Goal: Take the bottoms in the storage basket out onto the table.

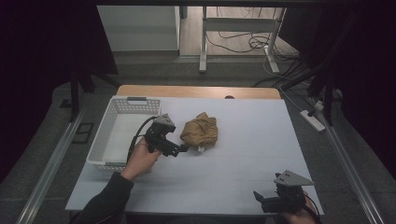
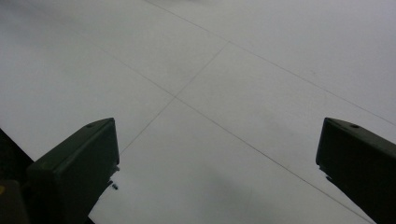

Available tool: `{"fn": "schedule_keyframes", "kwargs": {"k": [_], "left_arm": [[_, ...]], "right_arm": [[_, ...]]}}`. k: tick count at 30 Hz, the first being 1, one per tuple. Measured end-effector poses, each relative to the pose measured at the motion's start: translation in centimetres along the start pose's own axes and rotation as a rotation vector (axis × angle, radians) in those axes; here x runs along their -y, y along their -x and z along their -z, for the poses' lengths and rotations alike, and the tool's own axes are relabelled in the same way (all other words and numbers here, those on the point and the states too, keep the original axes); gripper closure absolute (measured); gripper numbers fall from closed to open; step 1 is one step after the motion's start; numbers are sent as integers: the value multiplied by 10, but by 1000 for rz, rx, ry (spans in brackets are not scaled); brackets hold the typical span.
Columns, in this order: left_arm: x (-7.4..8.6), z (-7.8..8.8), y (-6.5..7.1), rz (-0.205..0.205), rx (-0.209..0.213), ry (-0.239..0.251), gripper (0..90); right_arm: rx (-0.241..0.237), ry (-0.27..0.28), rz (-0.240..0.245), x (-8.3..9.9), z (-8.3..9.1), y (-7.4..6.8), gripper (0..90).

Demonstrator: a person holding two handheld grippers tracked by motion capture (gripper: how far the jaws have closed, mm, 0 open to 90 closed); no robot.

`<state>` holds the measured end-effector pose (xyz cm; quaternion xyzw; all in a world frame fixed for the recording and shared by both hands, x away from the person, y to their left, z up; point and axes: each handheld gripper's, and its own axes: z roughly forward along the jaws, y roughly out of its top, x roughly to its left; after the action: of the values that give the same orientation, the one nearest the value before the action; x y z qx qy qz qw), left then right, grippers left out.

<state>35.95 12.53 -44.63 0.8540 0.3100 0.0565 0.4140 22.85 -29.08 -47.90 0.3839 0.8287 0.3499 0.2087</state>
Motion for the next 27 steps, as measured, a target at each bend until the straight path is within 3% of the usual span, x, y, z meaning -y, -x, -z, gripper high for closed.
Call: {"fn": "schedule_keyframes", "kwargs": {"k": [27], "left_arm": [[18,18,11,6,-2,25,0]], "right_arm": [[1,-1,8,0,0,-1,0]]}}
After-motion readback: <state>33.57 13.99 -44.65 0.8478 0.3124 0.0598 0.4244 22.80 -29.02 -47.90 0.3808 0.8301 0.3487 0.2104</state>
